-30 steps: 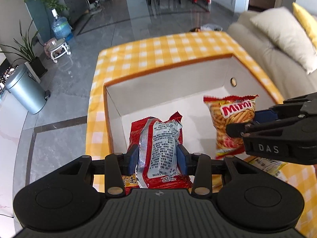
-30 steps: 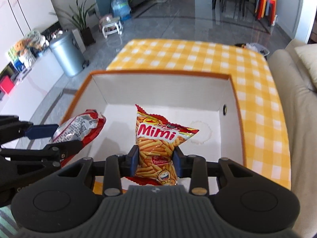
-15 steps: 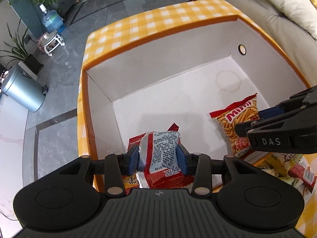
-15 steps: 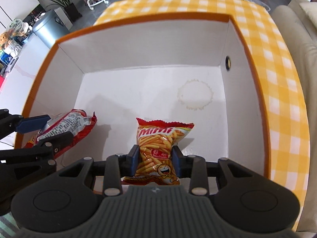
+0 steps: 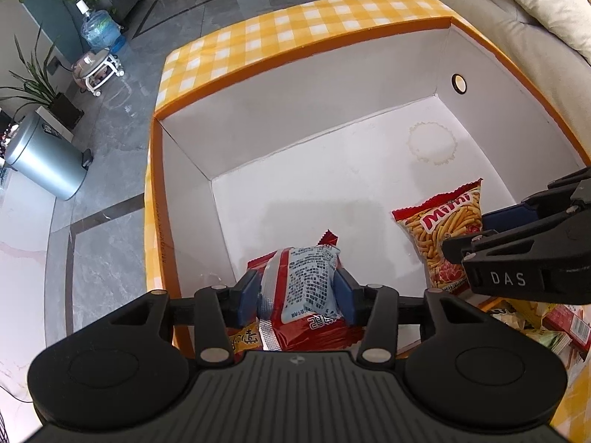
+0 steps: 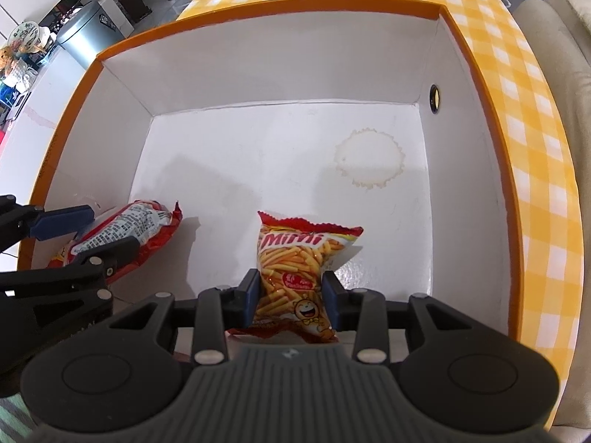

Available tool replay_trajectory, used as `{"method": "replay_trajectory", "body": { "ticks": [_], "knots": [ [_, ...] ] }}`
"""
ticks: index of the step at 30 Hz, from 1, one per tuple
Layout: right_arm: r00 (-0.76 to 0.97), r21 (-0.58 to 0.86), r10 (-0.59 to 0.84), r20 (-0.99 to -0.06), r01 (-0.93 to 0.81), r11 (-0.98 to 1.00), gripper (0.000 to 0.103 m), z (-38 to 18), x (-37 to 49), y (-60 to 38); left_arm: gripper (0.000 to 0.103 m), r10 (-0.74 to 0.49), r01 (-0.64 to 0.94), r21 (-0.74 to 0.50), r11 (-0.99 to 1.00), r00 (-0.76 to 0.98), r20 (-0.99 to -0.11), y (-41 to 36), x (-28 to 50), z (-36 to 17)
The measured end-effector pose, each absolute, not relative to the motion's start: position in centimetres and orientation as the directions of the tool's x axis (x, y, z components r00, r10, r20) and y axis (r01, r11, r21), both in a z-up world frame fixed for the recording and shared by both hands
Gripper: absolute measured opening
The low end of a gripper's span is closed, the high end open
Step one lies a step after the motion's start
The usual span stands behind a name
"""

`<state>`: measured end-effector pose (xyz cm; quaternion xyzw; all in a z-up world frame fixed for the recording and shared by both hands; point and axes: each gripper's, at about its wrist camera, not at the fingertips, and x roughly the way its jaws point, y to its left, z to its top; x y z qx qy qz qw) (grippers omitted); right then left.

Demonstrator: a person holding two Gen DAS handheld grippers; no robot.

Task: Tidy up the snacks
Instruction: 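Open both tools to drop the bags into the box and withdraw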

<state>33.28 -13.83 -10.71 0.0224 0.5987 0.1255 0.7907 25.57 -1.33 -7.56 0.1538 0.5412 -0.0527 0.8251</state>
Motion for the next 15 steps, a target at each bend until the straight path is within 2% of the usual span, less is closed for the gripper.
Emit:
{"method": "replay_trajectory", "body": {
  "ticks": [1,3,7,9,15],
  "knots": [
    [0.255,0.182,0.222,-0.941,-0.173,0.968,0.036,-10.6,33.2,-13.8,0.055,0.079,0.255,0.199,0.946,0.414,-0.907,-1.4,25.5,-7.5],
    [0.264,0.178,0.220,-0.939,-0.173,0.969,0.045,-10.3,33.0,-13.8,0.057,0.081,0.259,0.207,0.944,0.426,-0.901,-1.5,25.3,-7.2],
    [0.284,0.161,0.207,-0.936,-0.175,0.971,0.052,-9.5,32.6,-13.8,0.064,0.106,0.275,0.252,0.928,0.454,-0.885,-2.0,24.6,-6.5],
    [0.295,0.153,0.202,-0.934,-0.179,0.972,0.062,-9.0,32.4,-13.8,0.064,0.110,0.283,0.266,0.922,0.466,-0.878,-2.1,24.2,-6.0],
    [0.357,0.136,0.197,-0.913,-0.191,0.972,0.072,-6.7,31.3,-13.9,0.068,0.105,0.265,0.278,0.923,0.523,-0.846,-1.7,22.6,-3.7]
  ]
}}
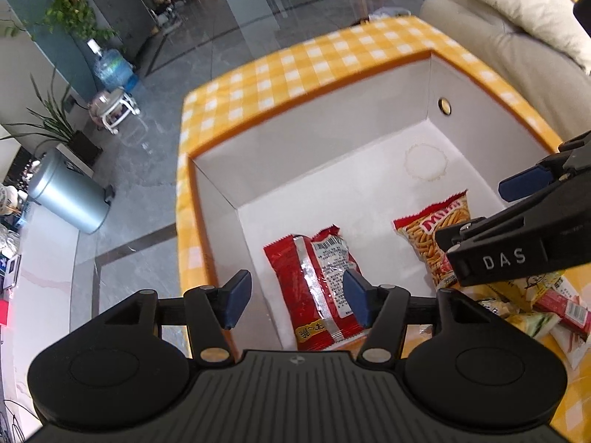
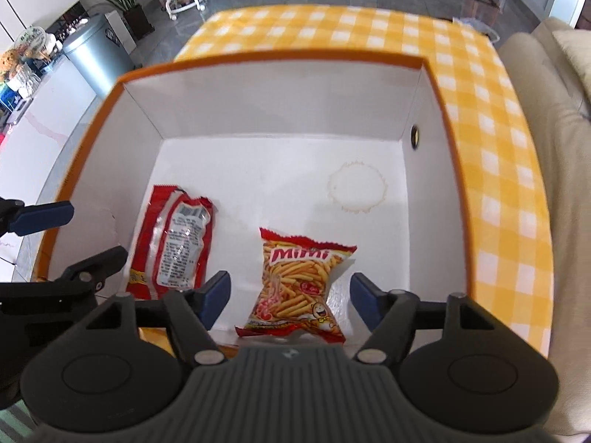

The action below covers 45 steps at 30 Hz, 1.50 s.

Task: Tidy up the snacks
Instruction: 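Open both tools to drop the bags into the box and withdraw, then move both tools back down to the remaining snacks beside the box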

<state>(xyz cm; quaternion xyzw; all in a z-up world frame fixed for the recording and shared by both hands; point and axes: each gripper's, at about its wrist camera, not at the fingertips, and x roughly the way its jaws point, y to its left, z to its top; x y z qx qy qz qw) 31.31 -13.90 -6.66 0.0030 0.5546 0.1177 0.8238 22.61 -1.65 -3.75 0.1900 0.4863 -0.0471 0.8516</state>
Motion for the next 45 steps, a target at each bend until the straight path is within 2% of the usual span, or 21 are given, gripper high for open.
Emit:
{"method": "replay_trajectory", "body": {
  "ticks": [12,19,21,23,30,37,42,45],
  "knots": [
    [0.515,0.128,0.201,-0.834,-0.174,0.976,0.076,-0.6,27.0,-15.2,0.072,0.060,0.176,0.227,0.958,0.652,-0.755,0.3,17.8,2.0],
    [0.574,0.127,0.206,-0.793,-0.175,0.976,0.076,1.9,23.4,-15.8,0.073,0.029,0.154,0.184,0.971,0.687,-0.726,1.2,14.6,3.3],
    [0.582,0.130,0.209,-0.785,-0.175,0.976,0.084,2.3,22.5,-15.7,0.073,0.029,0.148,0.180,0.972,0.691,-0.723,1.4,13.8,3.3],
    [0.594,0.124,0.213,-0.776,-0.188,0.974,0.085,2.6,21.4,-15.6,0.073,0.034,0.139,0.180,0.974,0.696,-0.718,1.7,13.0,3.2],
    [0.617,0.105,0.208,-0.759,-0.200,0.974,0.085,2.5,18.1,-16.1,0.073,0.014,0.087,0.100,0.991,0.684,-0.729,3.1,10.4,2.4],
    [0.667,0.076,0.134,-0.733,-0.115,0.990,0.085,1.5,14.3,-17.3,0.073,-0.041,0.089,0.025,0.996,0.670,-0.741,3.0,8.7,0.9],
    [0.703,0.118,0.098,-0.705,-0.020,0.993,0.087,0.2,11.2,-17.8,0.072,-0.091,0.126,-0.011,0.992,0.654,-0.751,2.0,8.3,-0.3],
    [0.688,0.121,0.080,-0.721,0.012,0.993,0.087,-1.3,10.2,-17.7,0.064,-0.126,0.156,-0.033,0.987,0.639,-0.759,1.2,8.1,-1.1]
  ]
}}
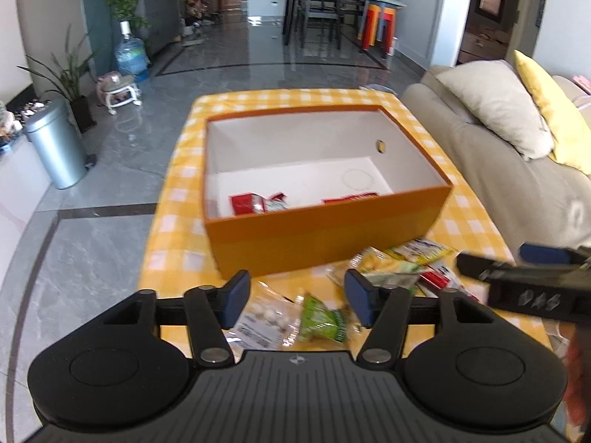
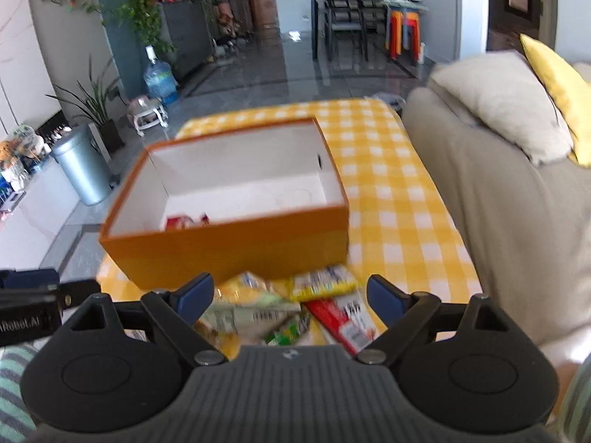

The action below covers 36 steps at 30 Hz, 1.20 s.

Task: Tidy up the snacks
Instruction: 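Move both tools back down to the remaining snacks beside the box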

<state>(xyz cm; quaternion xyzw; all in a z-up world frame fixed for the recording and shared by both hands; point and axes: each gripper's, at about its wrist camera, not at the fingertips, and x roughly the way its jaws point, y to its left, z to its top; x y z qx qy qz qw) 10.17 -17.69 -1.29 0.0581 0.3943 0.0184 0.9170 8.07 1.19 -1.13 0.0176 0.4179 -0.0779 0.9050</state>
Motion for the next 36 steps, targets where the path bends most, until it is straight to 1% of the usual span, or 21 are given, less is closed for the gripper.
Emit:
{"method": "replay_trajectory", "body": {
  "ticks": [3,7,10,12,14,15,20,21,22,23,24,27,30,32,36],
  "knots": [
    [0.661,0.102,0.064,-0.748,0.020,0.995,0.087,-2.8,10.1,-17.6,0.057,-0.158,0.180,-0.057,0.982,0.617,-0.771,0.5,8.0,-1.9],
    [0.660,0.097,0.060,-0.749,0.020,0.995,0.087,-3.9,10.3,-17.8,0.052,-0.173,0.197,-0.067,0.978,0.592,-0.787,0.1,8.2,-3.1],
    [0.664,0.132,0.082,-0.743,0.025,0.991,0.086,-4.5,10.8,-18.4,0.051,-0.171,0.200,-0.066,0.978,0.576,-0.799,-0.3,8.6,-4.0],
    [0.673,0.170,0.104,-0.733,0.032,0.985,0.082,-4.9,11.2,-18.8,0.051,-0.178,0.204,-0.073,0.976,0.564,-0.807,-0.5,8.9,-4.5],
    [0.667,0.181,0.122,-0.735,0.020,0.983,0.081,-5.4,11.7,-18.7,0.051,-0.196,0.215,-0.091,0.972,0.543,-0.817,-0.8,9.3,-4.8],
    [0.668,0.177,0.124,-0.734,0.011,0.984,0.079,-5.6,11.9,-18.5,0.052,-0.210,0.225,-0.100,0.969,0.540,-0.815,-0.9,9.5,-5.0],
    [0.674,0.093,0.108,-0.731,-0.059,0.994,0.077,-5.7,13.1,-17.4,0.057,-0.230,0.276,-0.091,0.957,0.528,-0.817,-1.9,10.2,-5.4],
    [0.674,0.090,0.103,-0.732,-0.054,0.994,0.072,-5.7,13.4,-17.6,0.060,-0.242,0.285,-0.099,0.953,0.525,-0.816,-2.2,10.4,-5.5],
    [0.669,0.100,0.102,-0.736,-0.041,0.994,0.070,-5.8,13.7,-17.9,0.066,-0.253,0.287,-0.112,0.951,0.521,-0.815,-2.3,10.6,-5.5],
    [0.662,0.116,0.104,-0.742,-0.025,0.993,0.069,-5.9,14.1,-18.3,0.068,-0.264,0.284,-0.128,0.950,0.518,-0.814,-2.4,10.9,-5.6],
    [0.654,0.133,0.105,-0.749,-0.007,0.991,0.069,-6.1,14.5,-18.8,0.071,-0.275,0.278,-0.146,0.950,0.514,-0.812,-2.5,11.2,-5.6],
    [0.643,0.153,0.091,-0.760,0.041,0.987,0.068,-6.8,15.9,-20.5,0.074,-0.283,0.250,-0.176,0.952,0.504,-0.816,-2.9,12.4,-5.9],
    [0.604,0.174,0.097,-0.791,0.071,0.982,0.068,-8.1,17.5,-21.9,0.079,-0.311,0.232,-0.221,0.947,0.489,-0.815,-3.2,13.4,-6.3],
    [0.569,0.198,0.108,-0.815,0.099,0.975,0.068,-9.4,18.1,-22.7,0.079,-0.320,0.211,-0.247,0.946,0.472,-0.822,-3.4,14.2,-6.8],
    [0.534,0.223,0.121,-0.837,0.131,0.966,0.070,-11.1,18.8,-23.5,0.079,-0.316,0.206,-0.247,0.947,0.441,-0.840,-4.0,15.1,-8.0]
  ]
}}
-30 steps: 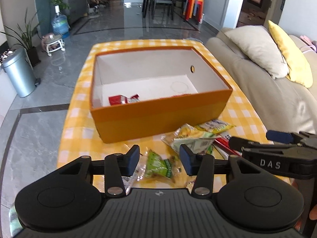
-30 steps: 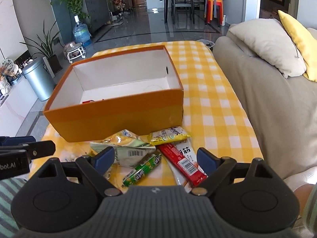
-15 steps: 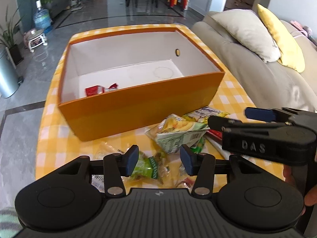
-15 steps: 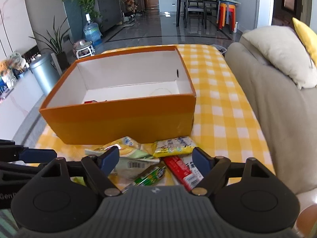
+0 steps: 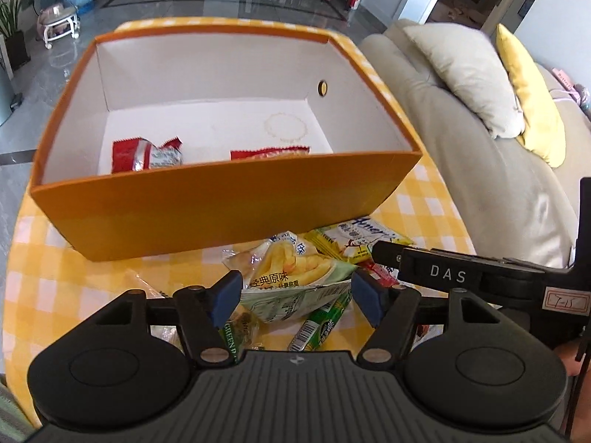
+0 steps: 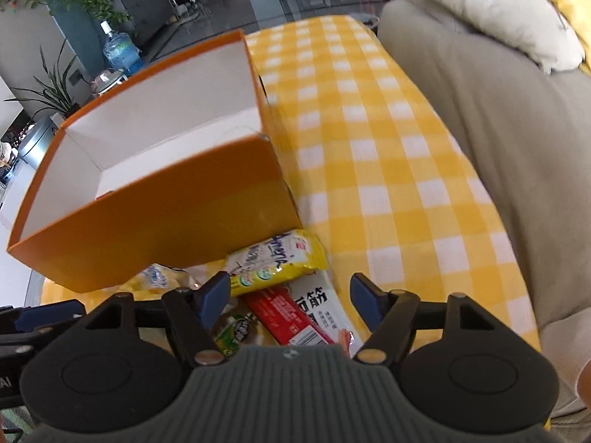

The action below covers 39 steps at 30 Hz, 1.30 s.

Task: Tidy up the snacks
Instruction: 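Move both tools back down to the remaining snacks beside the box, then grasp the green-and-white packet with the left tool while the right tool grasps the red sausage stick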

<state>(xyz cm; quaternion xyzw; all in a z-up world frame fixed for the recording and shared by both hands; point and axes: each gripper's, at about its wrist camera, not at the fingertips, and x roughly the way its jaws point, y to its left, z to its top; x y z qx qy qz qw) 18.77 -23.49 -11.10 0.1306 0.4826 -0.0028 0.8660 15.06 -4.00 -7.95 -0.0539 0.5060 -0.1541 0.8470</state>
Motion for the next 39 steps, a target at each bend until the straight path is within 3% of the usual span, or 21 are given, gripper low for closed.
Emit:
{"method": "replay_trajectory", "body": {
  "ticks": [9,13,20,21,22,25,32,35,37,39],
  "knots": [
    [0.520,0.244,0.165,-0.838,0.087,0.966,0.071,-11.9,20.0,-22.9,0.071,-0.325,0.202,-0.263,0.944,0.406,-0.854,-4.4,15.8,-9.5],
    [0.512,0.248,0.173,-0.841,0.082,0.965,0.068,-12.3,20.3,-22.7,0.053,-0.317,0.206,-0.253,0.945,0.401,-0.859,-4.5,16.0,-9.9],
    [0.498,0.271,0.185,-0.847,0.106,0.957,0.068,-12.9,20.5,-22.9,0.036,-0.328,0.221,-0.257,0.941,0.402,-0.855,-4.6,16.1,-9.9],
    [0.496,0.277,0.188,-0.848,0.110,0.955,0.068,-13.0,20.6,-23.0,0.019,-0.322,0.216,-0.253,0.943,0.402,-0.857,-4.5,16.0,-9.8],
    [0.494,0.279,0.189,-0.849,0.114,0.954,0.068,-13.1,20.7,-23.1,0.010,-0.308,0.210,-0.240,0.948,0.405,-0.861,-4.4,15.9,-9.6],
    [0.495,0.233,0.148,-0.856,0.115,0.966,0.069,-13.1,20.9,-22.8,0.004,-0.329,0.203,-0.266,0.942,0.415,-0.848,-3.6,15.5,-8.7],
    [0.486,0.173,0.136,-0.863,0.032,0.984,0.075,-13.1,21.0,-21.2,0.003,-0.318,0.220,-0.243,0.945,0.436,-0.842,-3.0,15.3,-7.7],
    [0.473,0.147,0.122,-0.873,0.016,0.989,0.073,-13.4,21.0,-20.8,0.018,-0.315,0.249,-0.222,0.943,0.444,-0.839,-3.5,15.3,-7.9],
    [0.473,0.139,0.119,-0.873,0.008,0.990,0.073,-13.6,20.9,-20.8,0.041,-0.319,0.269,-0.214,0.939,0.449,-0.835,-3.8,15.3,-7.8],
    [0.476,0.134,0.117,-0.871,0.000,0.991,0.073,-13.6,20.9,-20.8,0.054,-0.329,0.269,-0.224,0.937,0.459,-0.825,-3.9,15.3,-7.8]
  ]
}}
